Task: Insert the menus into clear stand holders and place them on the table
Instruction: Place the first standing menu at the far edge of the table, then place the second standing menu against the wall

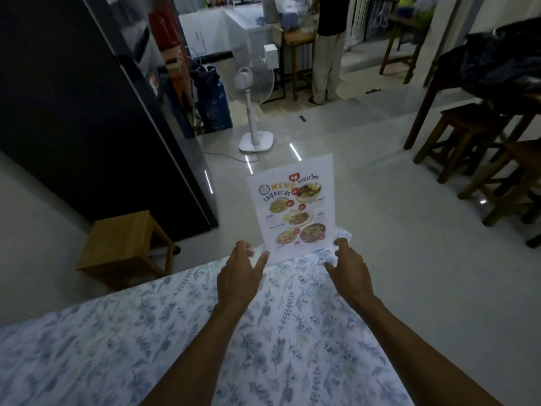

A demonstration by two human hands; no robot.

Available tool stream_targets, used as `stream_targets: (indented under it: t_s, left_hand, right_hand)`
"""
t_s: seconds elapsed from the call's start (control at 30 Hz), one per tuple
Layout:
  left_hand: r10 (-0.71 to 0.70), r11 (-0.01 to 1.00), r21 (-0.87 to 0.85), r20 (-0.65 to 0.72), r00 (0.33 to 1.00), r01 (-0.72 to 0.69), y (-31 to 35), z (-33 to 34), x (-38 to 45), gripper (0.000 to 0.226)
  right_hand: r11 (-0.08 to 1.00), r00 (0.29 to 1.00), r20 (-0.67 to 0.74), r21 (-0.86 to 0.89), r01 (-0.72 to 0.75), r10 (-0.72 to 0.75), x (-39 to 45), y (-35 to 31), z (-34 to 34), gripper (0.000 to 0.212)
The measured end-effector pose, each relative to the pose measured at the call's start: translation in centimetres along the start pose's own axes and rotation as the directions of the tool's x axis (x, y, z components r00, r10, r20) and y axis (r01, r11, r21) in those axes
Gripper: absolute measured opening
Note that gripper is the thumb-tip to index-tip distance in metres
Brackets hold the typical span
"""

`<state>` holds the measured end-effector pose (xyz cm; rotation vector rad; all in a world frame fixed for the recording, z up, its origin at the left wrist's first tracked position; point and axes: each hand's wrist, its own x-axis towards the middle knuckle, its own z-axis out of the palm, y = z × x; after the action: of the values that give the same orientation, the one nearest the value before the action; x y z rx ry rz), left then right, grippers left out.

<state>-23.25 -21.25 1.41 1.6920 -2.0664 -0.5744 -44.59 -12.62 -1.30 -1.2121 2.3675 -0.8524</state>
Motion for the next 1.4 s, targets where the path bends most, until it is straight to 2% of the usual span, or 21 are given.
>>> stream_targets:
  t_s: [0.2, 0.4, 0.53, 0.73, 0.9, 1.03, 1.23, 1.4]
  left_hand:
    - [0.033, 0.998, -0.05, 0.002, 0.999, -0.033, -2.2, -4.2, -7.3, 0.048]
    - [0.082, 0.993, -0.084, -0.014, 0.997, -0.083, -8.6, -10.5, -15.8, 0.049]
    - [0.096, 0.991, -0.092, -0.041, 0.995, -0.1, -13.6, -15.6, -21.4, 0.048]
    - [0.046, 0.99, -0.128, -0.064, 0.997, -0.054, -20.2, -21.4, -27.1, 0.046]
    - [-0.034, 0.997, -0.078, -0.078, 0.996, 0.028, -25.3, -24.8, -30.0, 0.054]
    - [-0.093, 0.994, -0.062, -0.111, 0.989, 0.087, -28.9, -26.8, -31.2, 0.042]
    - [-0.188, 0.98, -0.097, -0.153, 0.97, 0.175, -32.9, -28.4, -31.8, 0.035]
    - [-0.318, 0.948, -0.089, -0.196, 0.928, 0.306, -35.8, -29.2, -31.2, 0.034]
  right_hand:
    - [1.0, 0.999, -0.044, -0.003, 0.011, -0.011, -8.4, -4.8, 0.8, 0.054]
    - [0.997, 0.995, -0.062, -0.032, 0.076, -0.078, -19.8, -10.3, 3.5, 0.051]
    - [0.989, 0.99, -0.024, -0.057, 0.137, -0.139, -27.3, -14.8, 6.5, 0.05]
    - [0.968, 0.97, 0.041, -0.062, 0.243, -0.241, -34.8, -21.0, 10.7, 0.052]
    - [0.954, 0.95, 0.108, -0.04, 0.298, -0.292, -38.3, -24.1, 12.9, 0.051]
    - [0.945, 0.94, 0.127, -0.044, 0.323, -0.315, -39.9, -25.6, 14.2, 0.051]
    - [0.948, 0.94, 0.159, -0.059, 0.313, -0.301, -40.6, -25.9, 15.2, 0.047]
    - [0.959, 0.943, 0.224, -0.086, 0.271, -0.247, -39.3, -24.7, 16.1, 0.066]
